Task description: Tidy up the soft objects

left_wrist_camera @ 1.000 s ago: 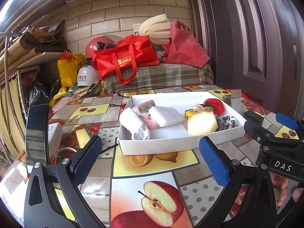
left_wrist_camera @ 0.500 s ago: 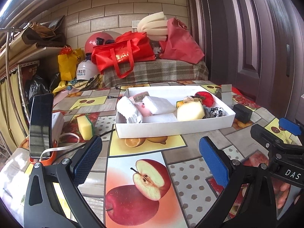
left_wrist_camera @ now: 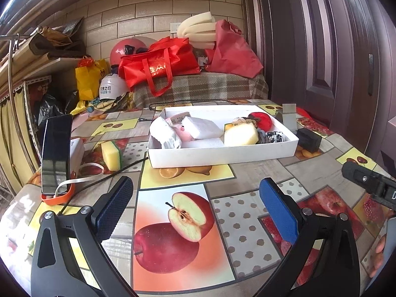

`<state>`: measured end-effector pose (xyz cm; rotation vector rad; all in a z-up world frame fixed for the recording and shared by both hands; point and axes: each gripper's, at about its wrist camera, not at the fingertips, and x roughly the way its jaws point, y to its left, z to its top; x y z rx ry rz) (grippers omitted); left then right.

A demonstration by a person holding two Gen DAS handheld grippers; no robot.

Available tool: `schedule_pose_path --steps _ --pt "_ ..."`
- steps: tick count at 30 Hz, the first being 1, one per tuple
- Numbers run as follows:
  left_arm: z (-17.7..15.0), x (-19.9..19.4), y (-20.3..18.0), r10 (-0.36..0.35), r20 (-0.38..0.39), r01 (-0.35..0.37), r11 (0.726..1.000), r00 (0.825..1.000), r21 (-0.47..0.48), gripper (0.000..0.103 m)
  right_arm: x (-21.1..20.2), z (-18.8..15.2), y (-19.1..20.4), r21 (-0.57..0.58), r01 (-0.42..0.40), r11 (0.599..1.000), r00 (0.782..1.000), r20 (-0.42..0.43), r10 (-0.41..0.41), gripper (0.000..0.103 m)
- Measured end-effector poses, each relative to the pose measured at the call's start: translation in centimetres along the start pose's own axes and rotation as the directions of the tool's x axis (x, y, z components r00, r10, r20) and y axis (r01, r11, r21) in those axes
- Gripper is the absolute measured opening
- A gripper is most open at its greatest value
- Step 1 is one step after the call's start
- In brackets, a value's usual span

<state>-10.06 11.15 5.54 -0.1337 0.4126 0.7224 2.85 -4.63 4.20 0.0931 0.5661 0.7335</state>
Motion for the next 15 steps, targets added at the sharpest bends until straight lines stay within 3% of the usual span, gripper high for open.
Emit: schedule_pose_path --steps 5,10,15 --pt "-0.2 -0.4 -0.6 0.047 -0.004 -0.047 0.999 0.999 0.024 0.103 -3.2 -0.5 -0.6 0.032 -0.01 0.999 0.995 0.095 0.007 0.103" --pt "-0.4 -1.3 -1.1 0.087 0.034 -0.088 0.995 0.996 0.051 0.103 -5.6 -1.1 -0.4 0.003 0.036 0.999 0.983 0.178 -0.036 0.103" --pt "-0.4 -1.5 -0.9 0.098 0.036 -0.1 0.994 0.995 0.051 0.103 -5.5 -1.2 -1.0 0.008 0.128 0.992 0.981 0.144 -0.128 0.103"
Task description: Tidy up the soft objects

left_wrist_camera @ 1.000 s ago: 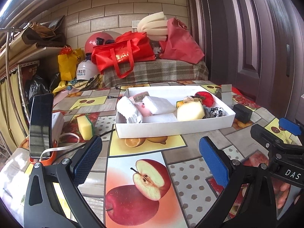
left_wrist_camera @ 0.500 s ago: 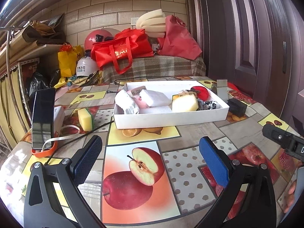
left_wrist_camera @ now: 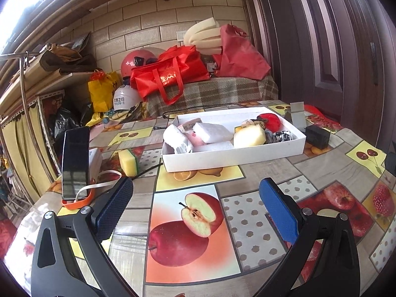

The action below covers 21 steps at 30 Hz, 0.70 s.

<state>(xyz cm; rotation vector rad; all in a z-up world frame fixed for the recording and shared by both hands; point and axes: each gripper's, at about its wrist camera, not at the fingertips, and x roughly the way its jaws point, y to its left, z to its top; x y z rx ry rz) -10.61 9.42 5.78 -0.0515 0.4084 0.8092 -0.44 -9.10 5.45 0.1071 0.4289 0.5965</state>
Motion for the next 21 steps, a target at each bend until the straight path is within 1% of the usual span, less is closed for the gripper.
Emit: schedule_pose_path --steps 5,7,9,11,16,18,21 --pt "-0.1 0.5 0.6 0.004 -0.063 -0.007 0.999 0.998 -0.046 0.103 0.7 -0.3 -1.3 0.048 0.018 0.999 0.998 -0.056 -0.015 0.103" --pt "-0.2 0.4 0.6 0.006 -0.072 -0.01 0.998 0.997 -0.058 0.103 0.9 -0.4 -1.3 0.047 0.033 0.998 0.997 -0.071 -0.03 0.103" --pt "-0.3 0.3 0.4 -0.001 -0.074 -0.003 0.999 0.997 -0.045 0.103 0.9 -0.4 -1.0 0.03 0.051 0.998 0.996 -0.08 -0.049 0.103" --pt "-0.3 0.2 -0.1 -0.011 -0.076 0.01 1.0 0.997 -0.013 0.103 0.8 -0.5 -0.4 0.0 0.066 0.998 0.995 -0.075 -0.066 0.103" --pt "-0.4 -0.5 -1.0 0.023 -0.04 -0.022 0.999 0.999 0.035 0.103 -0.2 -0.6 0.6 -0.055 0.046 0.997 0.999 -0.025 -0.047 0.103" --pt "-0.3 -0.9 -1.0 0.013 -0.031 -0.012 1.0 0.999 0.028 0.103 -0.6 -0.6 0.5 -0.055 0.032 0.998 0.999 -0.006 -0.032 0.103" --pt "-0.3 -1.0 -0.9 0.004 -0.054 -0.003 1.0 0.999 0.009 0.103 -0.4 -0.5 0.4 -0.049 0.028 0.998 1.0 -0.01 -0.029 0.103"
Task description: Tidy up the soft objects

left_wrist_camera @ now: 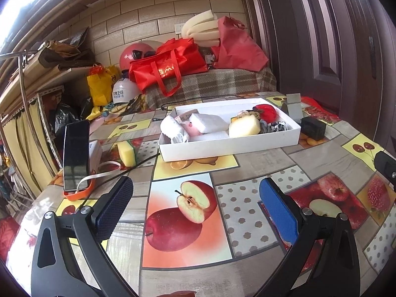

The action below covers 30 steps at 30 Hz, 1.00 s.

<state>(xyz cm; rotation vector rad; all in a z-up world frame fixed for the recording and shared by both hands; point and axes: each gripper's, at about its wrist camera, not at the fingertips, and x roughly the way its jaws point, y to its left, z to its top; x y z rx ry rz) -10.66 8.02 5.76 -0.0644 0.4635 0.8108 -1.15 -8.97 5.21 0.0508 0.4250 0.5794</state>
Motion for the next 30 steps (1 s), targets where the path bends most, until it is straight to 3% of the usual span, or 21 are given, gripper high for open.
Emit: schedule_pose_path --steps 6,30 --pt "0.1 0.3 0.0 -0.029 -0.031 0.029 1.0 0.999 -0.002 0.103 0.9 0.0 0.3 -0.001 0.026 1.0 0.999 -0.045 -0.026 0.103" --pt "0.5 0.2 0.3 -0.072 -0.04 0.07 0.997 0.997 -0.044 0.103 0.3 -0.2 2.0 -0.083 0.054 0.995 0.998 -0.008 -0.055 0.103"
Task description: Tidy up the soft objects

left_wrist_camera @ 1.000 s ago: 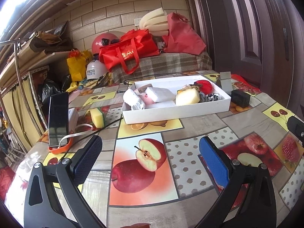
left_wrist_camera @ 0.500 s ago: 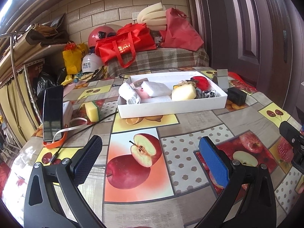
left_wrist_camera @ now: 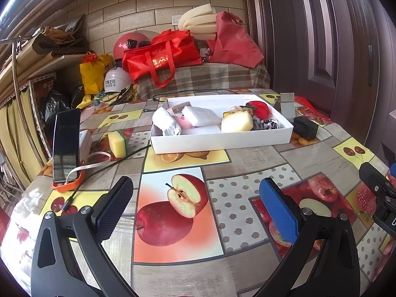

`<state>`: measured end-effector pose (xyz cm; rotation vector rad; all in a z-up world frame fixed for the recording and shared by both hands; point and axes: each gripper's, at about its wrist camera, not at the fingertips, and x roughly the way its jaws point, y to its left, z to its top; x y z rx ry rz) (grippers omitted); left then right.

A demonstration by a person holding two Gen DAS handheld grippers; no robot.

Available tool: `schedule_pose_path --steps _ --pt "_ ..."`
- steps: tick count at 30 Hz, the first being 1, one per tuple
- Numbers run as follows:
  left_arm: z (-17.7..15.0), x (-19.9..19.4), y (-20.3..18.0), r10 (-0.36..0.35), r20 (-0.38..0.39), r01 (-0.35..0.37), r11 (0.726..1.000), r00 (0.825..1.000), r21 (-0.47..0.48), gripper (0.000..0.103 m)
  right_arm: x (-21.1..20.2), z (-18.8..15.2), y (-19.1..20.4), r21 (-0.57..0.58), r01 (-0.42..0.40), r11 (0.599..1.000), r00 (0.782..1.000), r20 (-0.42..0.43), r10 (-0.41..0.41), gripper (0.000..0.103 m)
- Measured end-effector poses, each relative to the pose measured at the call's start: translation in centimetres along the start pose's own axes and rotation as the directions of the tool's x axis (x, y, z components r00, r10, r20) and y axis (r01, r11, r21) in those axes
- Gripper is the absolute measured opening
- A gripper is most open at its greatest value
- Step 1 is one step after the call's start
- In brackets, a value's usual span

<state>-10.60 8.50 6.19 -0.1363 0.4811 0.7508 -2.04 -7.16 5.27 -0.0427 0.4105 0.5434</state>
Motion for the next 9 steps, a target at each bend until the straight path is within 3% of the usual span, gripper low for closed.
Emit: schedule_pose_path --steps 9 --pt "-0.11 0.07 -0.03 -0.024 -0.008 0.024 1.0 1.0 -0.002 0.103 -0.01 0.02 -0.05 0.0 0.0 1.0 1.0 0.0 0.0 0.103"
